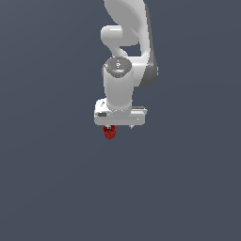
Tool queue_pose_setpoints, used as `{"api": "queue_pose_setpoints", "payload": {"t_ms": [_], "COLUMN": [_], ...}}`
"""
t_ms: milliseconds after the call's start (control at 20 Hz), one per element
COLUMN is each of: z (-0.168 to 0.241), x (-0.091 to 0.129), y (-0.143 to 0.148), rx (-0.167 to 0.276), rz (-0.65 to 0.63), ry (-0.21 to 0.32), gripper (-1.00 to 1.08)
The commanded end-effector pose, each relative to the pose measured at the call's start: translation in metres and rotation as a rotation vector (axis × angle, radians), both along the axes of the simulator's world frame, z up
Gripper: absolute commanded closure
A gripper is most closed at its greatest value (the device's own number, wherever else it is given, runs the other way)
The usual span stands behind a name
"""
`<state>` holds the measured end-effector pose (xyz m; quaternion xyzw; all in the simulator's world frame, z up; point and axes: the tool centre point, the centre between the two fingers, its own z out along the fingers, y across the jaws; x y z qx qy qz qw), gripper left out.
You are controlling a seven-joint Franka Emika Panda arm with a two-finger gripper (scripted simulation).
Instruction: Pick up the object and move it to a goal position.
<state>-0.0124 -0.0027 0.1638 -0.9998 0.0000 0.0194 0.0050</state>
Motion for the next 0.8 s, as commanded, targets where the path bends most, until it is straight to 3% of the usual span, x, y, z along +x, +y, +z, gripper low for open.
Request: {"api": "queue_pose_setpoints", "payload": {"t_ms": [0, 400, 750], "z": [0.0, 0.006, 0.006], "x": [0.0, -0.003, -0.003], "y": [0.0, -0.026, -0.025], "rx": [0.0, 0.009, 0.009], "rz": [0.0, -0.038, -0.035], "ry": [0.0, 0.004, 0.004], "gripper": [-0.92, -0.92, -0.92]}}
